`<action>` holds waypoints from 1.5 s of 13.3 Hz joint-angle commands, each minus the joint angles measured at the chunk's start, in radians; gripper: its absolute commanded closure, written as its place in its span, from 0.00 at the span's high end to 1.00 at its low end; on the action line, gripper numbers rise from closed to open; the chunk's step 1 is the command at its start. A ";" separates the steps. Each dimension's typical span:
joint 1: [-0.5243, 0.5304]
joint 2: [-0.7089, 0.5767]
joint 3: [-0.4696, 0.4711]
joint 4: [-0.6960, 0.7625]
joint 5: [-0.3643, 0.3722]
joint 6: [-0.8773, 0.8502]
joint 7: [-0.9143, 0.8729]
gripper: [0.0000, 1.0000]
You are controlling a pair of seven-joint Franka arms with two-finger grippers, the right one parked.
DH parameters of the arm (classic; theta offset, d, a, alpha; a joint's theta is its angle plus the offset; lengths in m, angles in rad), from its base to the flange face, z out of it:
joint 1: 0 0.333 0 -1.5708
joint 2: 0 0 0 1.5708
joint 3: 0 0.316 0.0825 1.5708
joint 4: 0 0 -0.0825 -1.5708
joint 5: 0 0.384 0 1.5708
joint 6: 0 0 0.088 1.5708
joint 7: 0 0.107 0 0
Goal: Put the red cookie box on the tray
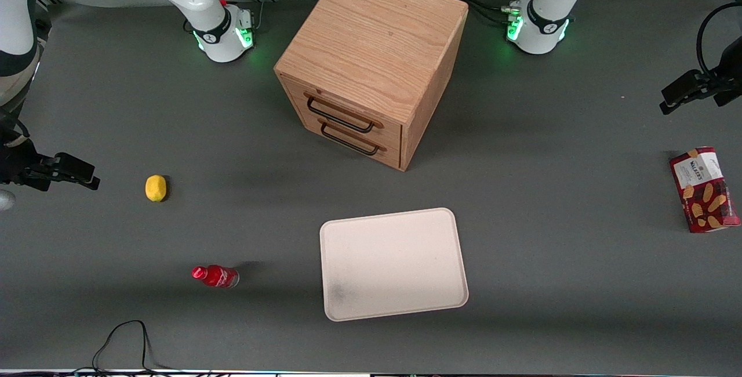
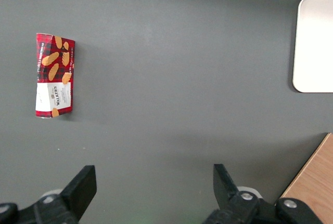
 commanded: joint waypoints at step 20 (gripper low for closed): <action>0.132 0.652 0.414 -0.040 -0.164 0.612 0.773 1.00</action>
